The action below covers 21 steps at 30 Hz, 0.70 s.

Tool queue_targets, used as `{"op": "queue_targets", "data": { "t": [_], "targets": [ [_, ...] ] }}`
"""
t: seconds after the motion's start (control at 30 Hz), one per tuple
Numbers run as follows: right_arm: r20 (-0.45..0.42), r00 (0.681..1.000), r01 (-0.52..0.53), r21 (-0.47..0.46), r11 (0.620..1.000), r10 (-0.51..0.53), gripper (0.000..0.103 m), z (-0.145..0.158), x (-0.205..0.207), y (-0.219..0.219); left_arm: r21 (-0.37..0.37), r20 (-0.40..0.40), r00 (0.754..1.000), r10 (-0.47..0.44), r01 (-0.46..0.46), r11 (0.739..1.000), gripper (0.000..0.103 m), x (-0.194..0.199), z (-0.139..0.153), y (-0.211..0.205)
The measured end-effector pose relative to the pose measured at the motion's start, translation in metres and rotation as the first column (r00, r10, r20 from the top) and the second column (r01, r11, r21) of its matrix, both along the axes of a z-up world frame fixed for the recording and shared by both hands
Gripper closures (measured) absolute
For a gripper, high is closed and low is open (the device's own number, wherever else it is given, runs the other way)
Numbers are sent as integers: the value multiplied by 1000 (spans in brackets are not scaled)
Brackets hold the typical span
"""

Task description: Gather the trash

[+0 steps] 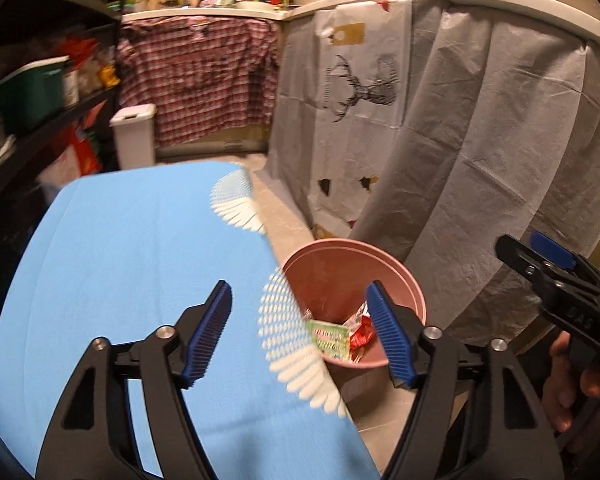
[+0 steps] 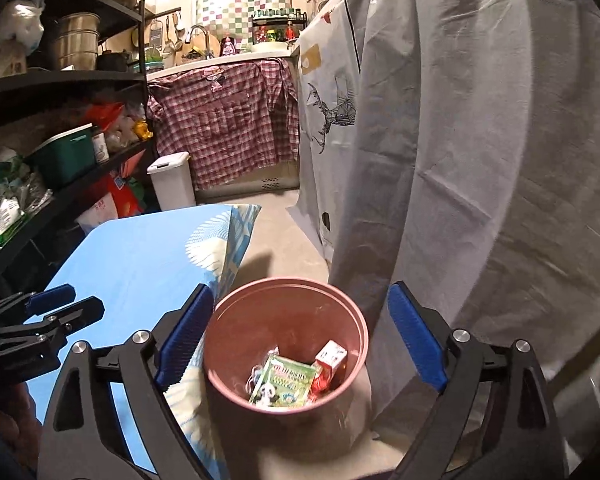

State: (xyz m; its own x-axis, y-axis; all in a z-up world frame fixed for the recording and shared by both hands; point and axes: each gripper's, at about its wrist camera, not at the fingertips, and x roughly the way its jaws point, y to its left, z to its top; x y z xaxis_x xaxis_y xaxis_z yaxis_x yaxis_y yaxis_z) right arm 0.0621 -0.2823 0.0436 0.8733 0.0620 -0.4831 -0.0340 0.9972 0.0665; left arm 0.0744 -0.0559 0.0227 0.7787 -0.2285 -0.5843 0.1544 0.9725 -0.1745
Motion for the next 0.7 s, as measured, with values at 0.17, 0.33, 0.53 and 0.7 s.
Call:
{"op": "queue_targets", "data": {
  "t": [0.17,0.33,0.53,0.7],
  "targets": [
    [-27,1000,-15,29,999,16,11,2,-27,-5,11,4,997,73,-73,997,18,-36,-4,2],
    [-42,999,-26,8,1000,26,8,0,-57,-4,54,30,991,132,-134,990,8,-66,-4,0],
    [-52,999,-9,-26,1000,8,6,-3,-86,-6,64,-21,990,136,-134,989,8,-81,-19,-4],
    [-63,998,-3,-30,1000,1,6,-11,-92,-7,54,-36,994,101,-99,994,8,-85,-32,-13]
  ]
}}
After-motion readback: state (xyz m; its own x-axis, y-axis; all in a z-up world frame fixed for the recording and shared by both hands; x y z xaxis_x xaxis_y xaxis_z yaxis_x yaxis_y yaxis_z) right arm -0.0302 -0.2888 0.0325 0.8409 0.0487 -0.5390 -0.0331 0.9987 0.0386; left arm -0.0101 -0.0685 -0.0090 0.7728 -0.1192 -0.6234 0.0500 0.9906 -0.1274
